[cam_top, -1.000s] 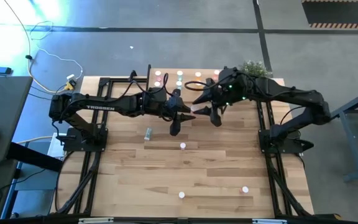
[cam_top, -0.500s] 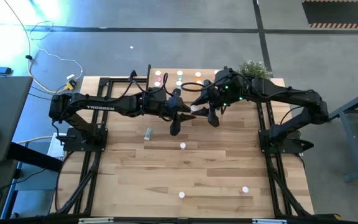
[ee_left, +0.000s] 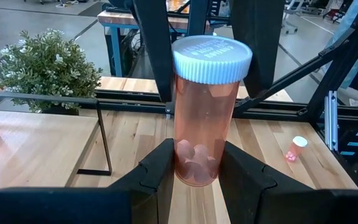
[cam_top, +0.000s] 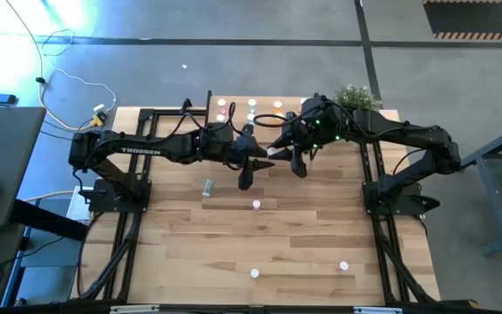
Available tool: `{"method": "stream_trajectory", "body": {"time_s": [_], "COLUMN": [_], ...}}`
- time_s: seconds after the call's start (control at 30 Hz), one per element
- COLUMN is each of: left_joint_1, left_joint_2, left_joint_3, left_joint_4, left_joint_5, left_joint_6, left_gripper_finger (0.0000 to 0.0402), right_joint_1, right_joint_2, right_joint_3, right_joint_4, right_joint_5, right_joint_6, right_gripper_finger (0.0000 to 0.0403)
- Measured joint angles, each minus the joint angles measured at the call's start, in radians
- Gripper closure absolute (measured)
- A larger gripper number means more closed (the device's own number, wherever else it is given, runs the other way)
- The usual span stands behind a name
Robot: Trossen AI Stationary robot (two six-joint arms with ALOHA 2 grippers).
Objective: Pick and place medicine bottles onto shelf by color
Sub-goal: Adjust the orange pill bottle
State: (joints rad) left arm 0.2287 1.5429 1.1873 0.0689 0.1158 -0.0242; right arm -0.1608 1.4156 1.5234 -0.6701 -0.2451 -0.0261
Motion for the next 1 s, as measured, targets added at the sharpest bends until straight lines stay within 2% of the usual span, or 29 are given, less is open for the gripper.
{"method": "stream_trajectory", "body": {"time_s": [0.33,0.63,0.8,1.0], "left_joint_1": [0.0,0.0,0.005,0.031], "left_joint_2": [0.0,-0.01,-0.044,-0.111], "left_joint_3": [0.0,0.0,-0.001,-0.001], "left_joint_4": [-0.001,-0.014,-0.072,-0.103], "left_joint_5": [0.0,-0.027,-0.091,-0.092], "left_joint_6": [-0.025,-0.024,-0.008,-0.006], "left_gripper_finger": [0.0271,0.0202,0.0168,0.0162], "right_joint_1": [0.0,-0.003,-0.003,-0.003], "right_joint_2": [-0.001,-0.005,-0.036,-0.116], "right_joint_3": [0.0,0.0,-0.001,-0.001], "right_joint_4": [-0.005,-0.008,-0.032,-0.026], "right_joint_5": [0.034,0.041,0.148,0.308], "right_joint_6": [0.029,0.075,0.079,0.076], "right_gripper_finger": [0.0292,0.0292,0.0292,0.0292]}}
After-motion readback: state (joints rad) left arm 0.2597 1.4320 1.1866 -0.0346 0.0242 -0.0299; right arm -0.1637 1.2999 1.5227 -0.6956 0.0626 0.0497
